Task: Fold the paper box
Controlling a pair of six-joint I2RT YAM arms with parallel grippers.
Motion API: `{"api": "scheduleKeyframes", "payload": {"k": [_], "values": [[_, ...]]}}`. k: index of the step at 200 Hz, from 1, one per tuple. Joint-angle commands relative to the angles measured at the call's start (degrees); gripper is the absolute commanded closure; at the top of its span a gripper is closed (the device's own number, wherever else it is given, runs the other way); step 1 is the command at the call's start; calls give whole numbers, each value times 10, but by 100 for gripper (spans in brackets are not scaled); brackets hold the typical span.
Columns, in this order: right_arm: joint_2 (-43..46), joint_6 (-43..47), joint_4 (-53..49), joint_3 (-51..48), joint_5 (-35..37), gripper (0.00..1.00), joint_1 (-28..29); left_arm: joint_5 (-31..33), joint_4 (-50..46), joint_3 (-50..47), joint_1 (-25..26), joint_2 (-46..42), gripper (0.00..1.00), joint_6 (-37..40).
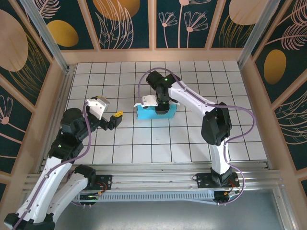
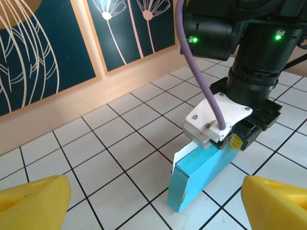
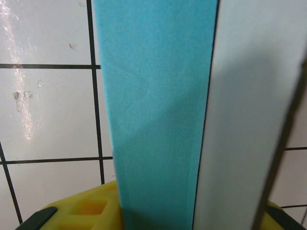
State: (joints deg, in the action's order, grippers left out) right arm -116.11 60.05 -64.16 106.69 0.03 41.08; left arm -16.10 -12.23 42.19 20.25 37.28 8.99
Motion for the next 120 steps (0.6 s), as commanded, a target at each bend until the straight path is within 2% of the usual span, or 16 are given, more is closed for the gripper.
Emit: {"api": "scheduleKeyframes", "payload": {"k": [1, 18, 63, 89, 120], "values": [[-27, -27, -21, 19, -9, 64, -7, -10, 24, -4, -2, 0, 9, 0], [-36, -34, -11, 29, -16, 63, -9, -3, 26, -5, -2, 1, 9, -7], [-32, -43, 13, 42, -12, 42, -11, 13, 39, -17, -2, 0, 8, -32], [-13, -48, 22, 49, -28, 33, -11, 18, 46, -18, -1, 3, 7, -49], [9, -59, 26, 52, -39, 30, -11, 12, 56, -12, -2, 13, 6, -68]]}}
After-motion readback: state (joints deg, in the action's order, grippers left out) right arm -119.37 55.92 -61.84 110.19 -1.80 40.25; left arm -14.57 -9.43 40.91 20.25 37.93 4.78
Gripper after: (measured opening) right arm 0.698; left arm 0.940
